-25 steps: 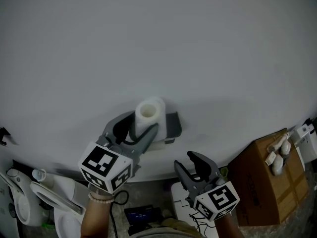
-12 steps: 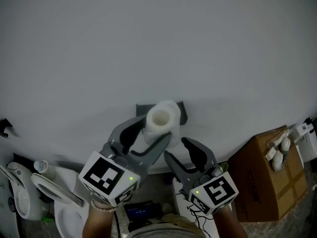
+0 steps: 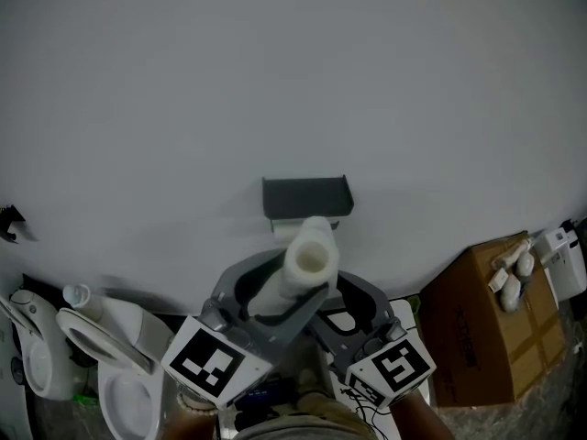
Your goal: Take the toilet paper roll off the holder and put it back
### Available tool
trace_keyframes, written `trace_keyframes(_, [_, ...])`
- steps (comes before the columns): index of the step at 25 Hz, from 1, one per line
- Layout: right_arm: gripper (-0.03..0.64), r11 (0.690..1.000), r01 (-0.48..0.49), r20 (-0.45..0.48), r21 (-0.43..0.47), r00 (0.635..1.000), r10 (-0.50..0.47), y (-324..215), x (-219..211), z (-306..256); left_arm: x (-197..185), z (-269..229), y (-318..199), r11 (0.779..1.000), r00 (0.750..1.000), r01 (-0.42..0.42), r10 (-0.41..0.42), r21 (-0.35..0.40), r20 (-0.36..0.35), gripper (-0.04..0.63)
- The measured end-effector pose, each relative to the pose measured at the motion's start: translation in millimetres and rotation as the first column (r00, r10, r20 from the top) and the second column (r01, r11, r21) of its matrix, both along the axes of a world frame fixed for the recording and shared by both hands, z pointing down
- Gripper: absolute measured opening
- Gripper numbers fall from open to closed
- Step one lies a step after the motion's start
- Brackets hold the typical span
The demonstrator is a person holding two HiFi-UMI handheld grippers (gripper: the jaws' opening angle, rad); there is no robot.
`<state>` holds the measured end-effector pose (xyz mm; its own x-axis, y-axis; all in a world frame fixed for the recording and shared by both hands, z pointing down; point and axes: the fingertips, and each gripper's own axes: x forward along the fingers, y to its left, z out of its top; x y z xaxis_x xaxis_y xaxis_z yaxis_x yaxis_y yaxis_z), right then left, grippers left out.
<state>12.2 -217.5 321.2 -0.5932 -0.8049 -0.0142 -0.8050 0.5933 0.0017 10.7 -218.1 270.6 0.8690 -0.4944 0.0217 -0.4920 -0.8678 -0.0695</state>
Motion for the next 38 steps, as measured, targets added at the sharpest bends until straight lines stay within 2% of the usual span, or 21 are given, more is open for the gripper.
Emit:
trace_keyframes(5, [0.224, 1.0, -0.009, -0.031, -0.026, 0.999, 0.009, 18, -8, 14, -9, 13, 16, 1.0, 0.999, -0.014, 0.013, -0.017, -0.03, 0.238])
trace_keyframes(10, [0.224, 0.996, -0.016, -0.037, -0.083, 0.999, 0.013, 37, -15, 30, -16, 30, 34, 0.996, 0.999, -0.007, 0.004, -0.083, -0.037, 0.238])
trace_keyframes(12, [0.224, 0.995, -0.013, -0.043, -0.103, 0.999, 0.009, 43, -18, 38, -20, 36, 38, 0.997, 0.999, -0.008, 0.005, -0.083, -0.039, 0.238])
trace_keyframes(14, [0.224, 0.996, 0.001, -0.066, -0.091, 0.998, -0.007, 49, -21, 44, -24, 41, 43, 0.998, 0.999, -0.009, 0.007, -0.064, -0.034, 0.238])
trace_keyframes(19, [0.224, 0.997, 0.003, -0.068, -0.08, 0.998, -0.009, 57, -26, 49, -29, 51, 54, 0.995, 1.0, -0.003, 0.0, -0.104, -0.024, 0.238])
trace_keyframes(22, [0.224, 0.995, -0.002, -0.068, -0.097, 0.998, -0.005, 61, -28, 51, -30, 50, 56, 0.997, 1.0, -0.01, 0.009, -0.073, -0.021, 0.238])
trace_keyframes(26, [0.224, 0.995, -0.002, -0.071, -0.1, 0.997, -0.005, 61, -29, 50, -31, 49, 57, 0.997, 1.0, -0.01, 0.008, -0.08, -0.019, 0.238])
trace_keyframes(30, [0.224, 0.996, -0.004, -0.063, -0.09, 0.998, -0.002, 61, -29, 48, -32, 47, 56, 0.999, 1.0, -0.017, 0.016, -0.045, -0.018, 0.238])
trace_keyframes(38, [0.224, 0.997, -0.017, -0.064, -0.082, 0.998, 0.011, 55, -27, 43, -30, 42, 50, 0.998, 0.999, -0.021, 0.02, -0.057, -0.025, 0.238])
